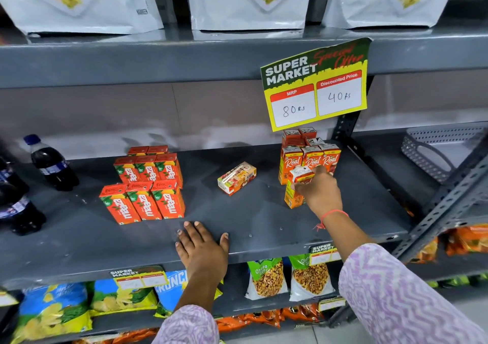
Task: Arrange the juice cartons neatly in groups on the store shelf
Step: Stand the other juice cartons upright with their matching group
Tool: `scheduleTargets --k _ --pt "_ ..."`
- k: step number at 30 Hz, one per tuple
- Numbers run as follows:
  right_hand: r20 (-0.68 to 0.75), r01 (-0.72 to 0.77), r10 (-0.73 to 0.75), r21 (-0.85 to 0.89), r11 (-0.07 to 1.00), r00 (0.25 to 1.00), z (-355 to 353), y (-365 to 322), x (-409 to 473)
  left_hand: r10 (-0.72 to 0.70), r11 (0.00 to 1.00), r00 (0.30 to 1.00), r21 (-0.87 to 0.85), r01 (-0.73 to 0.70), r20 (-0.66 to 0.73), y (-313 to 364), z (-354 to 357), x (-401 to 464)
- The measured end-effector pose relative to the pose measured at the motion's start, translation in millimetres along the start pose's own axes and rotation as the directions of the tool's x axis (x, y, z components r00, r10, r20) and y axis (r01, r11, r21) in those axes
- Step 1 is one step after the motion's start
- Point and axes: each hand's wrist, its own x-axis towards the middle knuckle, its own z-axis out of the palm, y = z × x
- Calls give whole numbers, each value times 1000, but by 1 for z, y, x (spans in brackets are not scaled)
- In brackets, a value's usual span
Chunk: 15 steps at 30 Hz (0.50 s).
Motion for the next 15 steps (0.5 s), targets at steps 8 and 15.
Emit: scheduleTargets --k 8,15 --pt "7 -49 49 -23 999 999 4 -4 1 20 999 1000 33 -19 -24 1 0 0" --pt "-173 215 -262 -250 944 949 15 -10 -22 183 982 983 53 -181 -23 -1 -5 8"
